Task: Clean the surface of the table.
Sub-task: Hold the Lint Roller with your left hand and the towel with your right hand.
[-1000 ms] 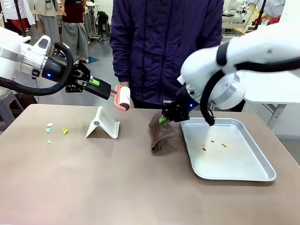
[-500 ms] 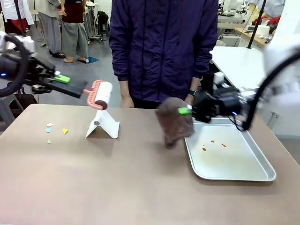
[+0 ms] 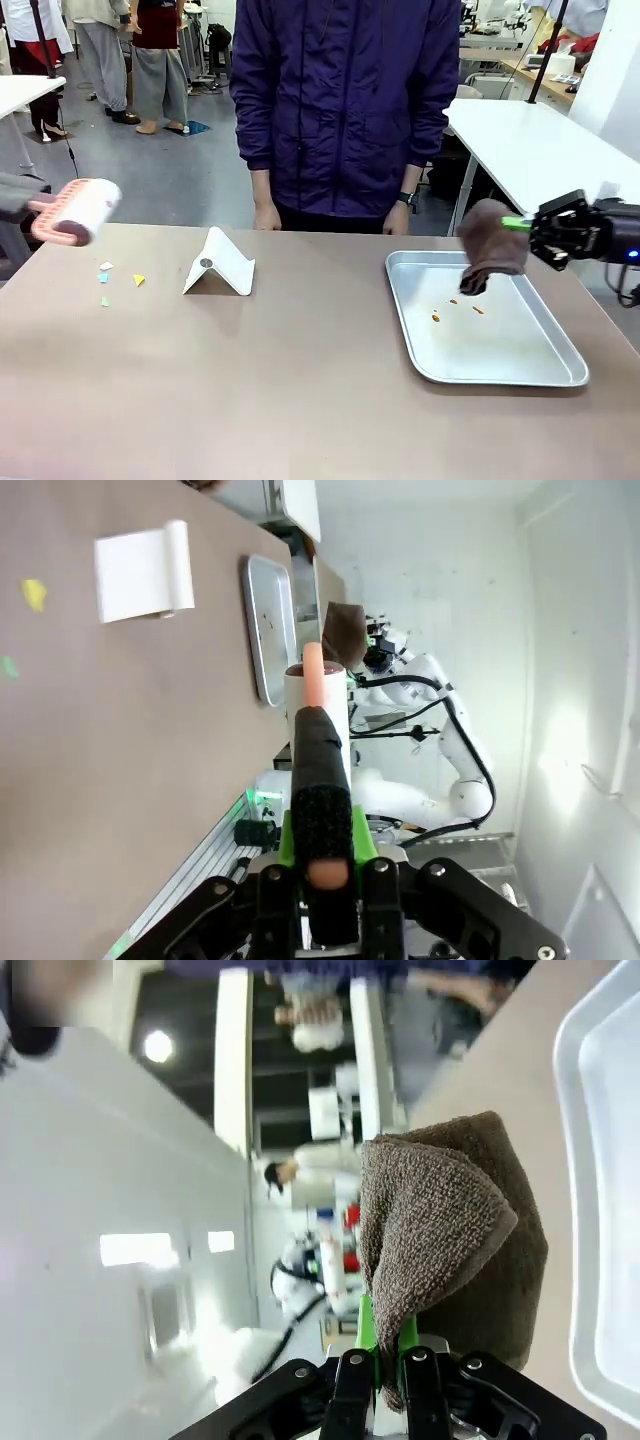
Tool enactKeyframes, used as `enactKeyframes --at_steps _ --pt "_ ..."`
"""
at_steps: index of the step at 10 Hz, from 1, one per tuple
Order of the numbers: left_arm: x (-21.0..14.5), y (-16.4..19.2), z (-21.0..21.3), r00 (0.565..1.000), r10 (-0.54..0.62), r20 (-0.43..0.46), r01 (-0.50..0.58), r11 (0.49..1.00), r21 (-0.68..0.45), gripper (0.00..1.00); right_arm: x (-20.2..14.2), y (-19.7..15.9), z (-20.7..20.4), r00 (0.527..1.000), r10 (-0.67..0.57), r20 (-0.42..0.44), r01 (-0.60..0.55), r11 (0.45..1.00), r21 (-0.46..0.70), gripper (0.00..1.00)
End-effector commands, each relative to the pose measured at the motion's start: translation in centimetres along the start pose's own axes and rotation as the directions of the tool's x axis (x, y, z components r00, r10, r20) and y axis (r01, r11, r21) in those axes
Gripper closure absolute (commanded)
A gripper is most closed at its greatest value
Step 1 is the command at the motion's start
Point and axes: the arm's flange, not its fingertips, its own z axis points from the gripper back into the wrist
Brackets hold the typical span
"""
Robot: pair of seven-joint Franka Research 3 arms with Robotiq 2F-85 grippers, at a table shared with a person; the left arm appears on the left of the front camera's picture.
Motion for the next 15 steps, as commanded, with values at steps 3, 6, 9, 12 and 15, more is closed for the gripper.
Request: enactKeyframes --at_steps 3,6,9,12,15 --pt "-4.5 5.7 6.5 0.992 0.054 0.111 -0.045 0.996 -0.083 1.0 -6.1 -3.3 9.0 0.995 -0.047 0.083 0.038 0.994 0.107 1.0" --pt "-5.7 8.5 8.2 0.974 0.095 0.205 -0.052 0.977 -0.205 1.0 -6.2 -5.4 12.2 0.988 -0.084 0.129 0.06 0.982 0.178 1.0" --pt "-6.1 8.6 8.7 0.977 0.108 0.185 -0.082 0.986 -0.143 1.0 -0.8 -4.3 14.0 0.987 -0.103 0.126 0.084 0.985 0.15 1.0" --pt "-6.1 8.6 8.7 0.977 0.108 0.185 -0.082 0.986 -0.143 1.0 -0.8 -4.3 14.0 0.987 -0.103 0.126 0.084 0.985 0.15 1.0" --pt "-6.1 8.6 8.7 0.977 0.108 0.185 -0.082 0.986 -0.143 1.0 -0.8 -4.3 14.0 0.987 -0.103 0.126 0.084 0.985 0.15 1.0"
